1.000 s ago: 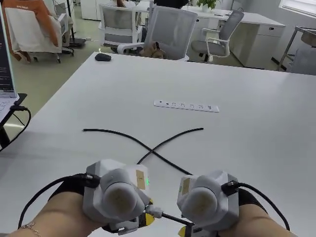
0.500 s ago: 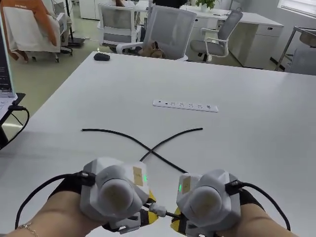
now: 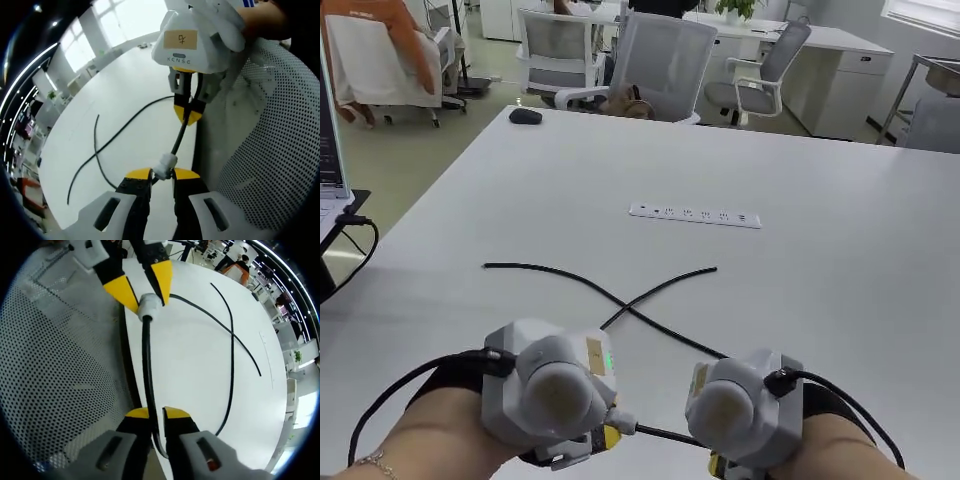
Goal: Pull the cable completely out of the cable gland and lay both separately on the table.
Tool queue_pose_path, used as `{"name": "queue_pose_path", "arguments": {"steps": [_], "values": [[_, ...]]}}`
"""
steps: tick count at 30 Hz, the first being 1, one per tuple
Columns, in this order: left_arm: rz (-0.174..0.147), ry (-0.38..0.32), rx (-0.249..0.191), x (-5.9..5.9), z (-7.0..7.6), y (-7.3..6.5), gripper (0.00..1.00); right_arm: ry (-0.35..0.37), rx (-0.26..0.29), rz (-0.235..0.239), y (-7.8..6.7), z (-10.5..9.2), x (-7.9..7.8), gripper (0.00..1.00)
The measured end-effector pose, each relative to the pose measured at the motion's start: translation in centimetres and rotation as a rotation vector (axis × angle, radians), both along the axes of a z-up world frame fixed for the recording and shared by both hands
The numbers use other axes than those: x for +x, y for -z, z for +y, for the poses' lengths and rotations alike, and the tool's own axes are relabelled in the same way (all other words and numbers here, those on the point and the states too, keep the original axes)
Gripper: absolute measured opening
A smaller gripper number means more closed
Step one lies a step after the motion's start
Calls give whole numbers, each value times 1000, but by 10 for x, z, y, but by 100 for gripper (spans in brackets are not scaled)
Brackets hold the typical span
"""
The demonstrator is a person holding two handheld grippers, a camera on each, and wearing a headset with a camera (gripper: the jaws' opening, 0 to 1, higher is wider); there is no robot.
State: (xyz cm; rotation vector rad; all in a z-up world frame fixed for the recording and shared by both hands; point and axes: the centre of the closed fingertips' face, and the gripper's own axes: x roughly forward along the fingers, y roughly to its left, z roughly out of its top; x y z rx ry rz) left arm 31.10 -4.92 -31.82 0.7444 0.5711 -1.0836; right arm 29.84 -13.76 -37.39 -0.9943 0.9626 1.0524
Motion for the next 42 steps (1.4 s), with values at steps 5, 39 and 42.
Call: {"name": "queue_pose_path", "arguments": {"steps": [5, 39, 42], "values": [[-1, 29, -12, -4, -6, -2, 16, -54, 92, 1, -7, 23, -5, 20], [-1, 83, -63, -15, -18, -10, 16, -118, 344, -21, -40, 66, -12, 4], [-6, 71, -48, -13, -14, -9, 16, -99, 337, -21, -39, 63, -10, 3]]}}
